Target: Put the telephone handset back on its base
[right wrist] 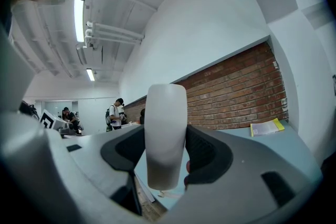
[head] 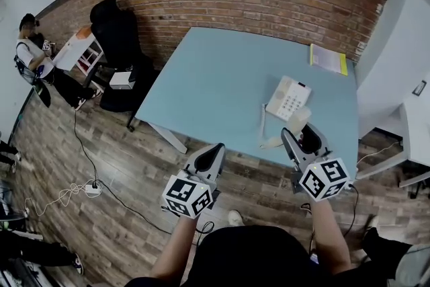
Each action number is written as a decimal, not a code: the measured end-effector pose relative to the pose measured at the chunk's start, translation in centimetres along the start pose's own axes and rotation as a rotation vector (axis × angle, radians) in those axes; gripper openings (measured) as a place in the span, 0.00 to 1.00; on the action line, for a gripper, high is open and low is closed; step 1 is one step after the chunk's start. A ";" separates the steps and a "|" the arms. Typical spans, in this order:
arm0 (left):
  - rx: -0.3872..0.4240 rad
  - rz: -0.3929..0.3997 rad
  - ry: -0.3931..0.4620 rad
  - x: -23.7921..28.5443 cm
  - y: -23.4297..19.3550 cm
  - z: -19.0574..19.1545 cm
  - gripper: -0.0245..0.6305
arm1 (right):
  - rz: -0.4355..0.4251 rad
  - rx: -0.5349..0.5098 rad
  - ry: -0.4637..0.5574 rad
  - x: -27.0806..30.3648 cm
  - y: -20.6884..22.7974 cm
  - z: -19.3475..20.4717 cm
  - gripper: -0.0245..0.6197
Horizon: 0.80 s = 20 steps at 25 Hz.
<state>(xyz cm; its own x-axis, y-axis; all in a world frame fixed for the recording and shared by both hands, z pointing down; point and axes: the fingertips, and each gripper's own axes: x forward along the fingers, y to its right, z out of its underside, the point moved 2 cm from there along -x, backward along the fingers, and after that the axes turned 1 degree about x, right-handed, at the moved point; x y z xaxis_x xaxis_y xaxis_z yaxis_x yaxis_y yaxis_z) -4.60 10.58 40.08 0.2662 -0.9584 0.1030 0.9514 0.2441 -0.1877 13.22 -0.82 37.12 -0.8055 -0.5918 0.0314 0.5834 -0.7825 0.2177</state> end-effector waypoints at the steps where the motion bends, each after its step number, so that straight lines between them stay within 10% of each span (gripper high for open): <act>1: -0.001 0.002 0.000 -0.1 -0.4 -0.1 0.05 | 0.005 0.002 0.000 0.4 -0.3 0.0 0.41; 20: 0.078 0.040 -0.033 -0.7 -4.5 0.4 0.05 | 0.037 0.003 -0.018 4.0 -3.2 1.3 0.41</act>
<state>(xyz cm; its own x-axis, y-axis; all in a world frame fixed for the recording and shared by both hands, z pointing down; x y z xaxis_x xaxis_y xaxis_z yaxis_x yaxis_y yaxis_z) -9.05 10.21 41.23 0.3082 -0.9426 0.1289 0.9487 0.2943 -0.1159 8.02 -0.41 37.83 -0.7850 -0.6168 0.0569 0.6126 -0.7594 0.2194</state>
